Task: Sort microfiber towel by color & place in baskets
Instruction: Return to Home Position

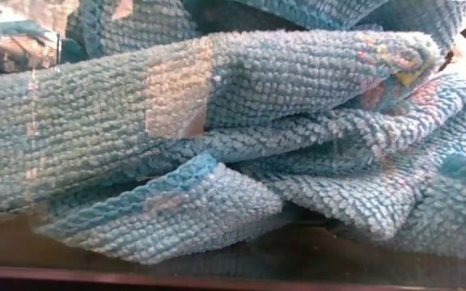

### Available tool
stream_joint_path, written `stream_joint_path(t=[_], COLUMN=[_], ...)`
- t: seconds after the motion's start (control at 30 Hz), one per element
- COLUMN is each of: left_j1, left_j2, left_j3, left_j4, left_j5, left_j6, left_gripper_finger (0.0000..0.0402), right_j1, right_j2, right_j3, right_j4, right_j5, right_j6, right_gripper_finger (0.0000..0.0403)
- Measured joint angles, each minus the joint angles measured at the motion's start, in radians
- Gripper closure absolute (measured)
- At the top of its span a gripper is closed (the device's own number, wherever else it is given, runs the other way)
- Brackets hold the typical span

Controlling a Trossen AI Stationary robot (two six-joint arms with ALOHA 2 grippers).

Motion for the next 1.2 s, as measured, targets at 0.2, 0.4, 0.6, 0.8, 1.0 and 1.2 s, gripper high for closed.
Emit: stream_joint_path(t=[0.2,0.4,0.6,0.8,1.0,1.2], left_j1=[0.0,0.0,-0.001,-0.001,-0.001,-0.01], left_j2=[-0.096,-0.154,-0.174,-0.179,-0.181,-0.181], left_j3=[-0.157,-0.287,-0.386,-0.489,-0.614,-0.671], left_j4=[0.119,0.217,0.327,0.45,0.611,0.657], left_j5=[-0.022,-0.029,-0.039,-0.038,-0.018,-0.012], left_j6=[-0.061,-0.131,-0.146,-0.146,-0.146,-0.159], left_gripper_finger=[0.0228,0.0228,0.0228,0.0228,0.0228,0.0228], right_j1=[0.0,0.0,0.0,0.0,0.0,0.001], right_j2=[-0.145,-0.272,-0.279,-0.282,-0.282,-0.277], right_j3=[-0.148,-0.226,-0.269,-0.349,-0.46,-0.481], right_j4=[0.077,0.073,0.085,0.172,0.274,0.314], right_j5=[0.048,0.098,0.128,0.132,0.127,0.135], right_j6=[0.066,0.101,0.128,0.164,0.209,0.192], right_gripper_finger=[0.0243,0.0243,0.0243,0.0243,0.0243,0.0243])
